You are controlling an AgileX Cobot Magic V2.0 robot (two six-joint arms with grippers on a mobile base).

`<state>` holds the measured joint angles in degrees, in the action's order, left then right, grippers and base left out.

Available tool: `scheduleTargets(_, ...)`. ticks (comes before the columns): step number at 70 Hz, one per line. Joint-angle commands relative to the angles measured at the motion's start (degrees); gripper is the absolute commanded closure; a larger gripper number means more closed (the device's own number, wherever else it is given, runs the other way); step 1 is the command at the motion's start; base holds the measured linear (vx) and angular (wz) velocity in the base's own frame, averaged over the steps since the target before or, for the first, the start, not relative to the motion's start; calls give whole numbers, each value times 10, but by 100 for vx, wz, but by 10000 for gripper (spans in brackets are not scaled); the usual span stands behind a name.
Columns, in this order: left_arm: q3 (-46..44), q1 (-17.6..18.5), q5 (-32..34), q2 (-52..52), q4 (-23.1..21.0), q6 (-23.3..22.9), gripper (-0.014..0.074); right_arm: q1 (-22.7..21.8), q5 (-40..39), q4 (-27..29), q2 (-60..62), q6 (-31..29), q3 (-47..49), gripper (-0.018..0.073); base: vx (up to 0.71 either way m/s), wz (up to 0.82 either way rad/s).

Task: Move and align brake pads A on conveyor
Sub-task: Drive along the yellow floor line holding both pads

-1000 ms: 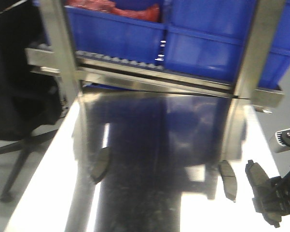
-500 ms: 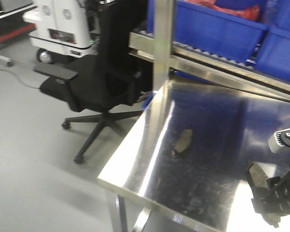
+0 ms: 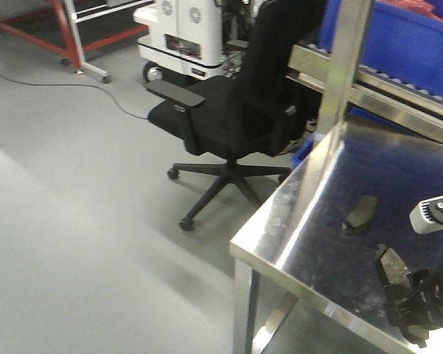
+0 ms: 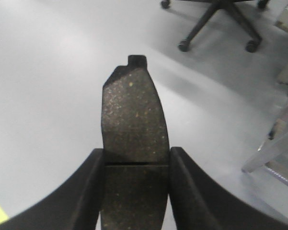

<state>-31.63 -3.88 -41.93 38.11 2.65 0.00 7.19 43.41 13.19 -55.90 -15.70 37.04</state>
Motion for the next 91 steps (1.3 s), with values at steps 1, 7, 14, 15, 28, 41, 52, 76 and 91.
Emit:
scheduleTargets(1, -16, 1, 41, -2, -1, 0, 476, 0, -31, 7, 9, -4, 16, 559, -9, 41)
scheduleTargets(7, -16, 1, 41, -2, -1, 0, 476, 0, -30, 7, 9, -4, 16, 559, -8, 42)
scheduleTargets(14, -16, 1, 41, -2, -1, 0, 476, 0, -27, 7, 9, -4, 16, 559, -7, 47)
scheduleTargets(15, -16, 1, 41, -2, -1, 0, 476, 0, -26, 7, 9, -4, 16, 559, -6, 49)
scheduleTargets(28, -16, 1, 41, -2, -1, 0, 476, 0, -25, 7, 9, -4, 16, 559, -5, 52)
scheduleTargets(41, -16, 1, 41, -2, -1, 0, 476, 0, -25, 7, 9, -4, 16, 559, -3, 59)
scheduleTargets(52, -16, 1, 41, -2, -1, 0, 476, 0, -25, 7, 9, -4, 16, 559, -1, 62)
scheduleTargets(76, -16, 1, 41, -2, -1, 0, 476, 0, -22, 7, 9, -4, 16, 559, 2, 46)
scheduleTargets(91, -16, 1, 41, -2, -1, 0, 476, 0, -17, 7, 9, -4, 16, 559, 9, 31)
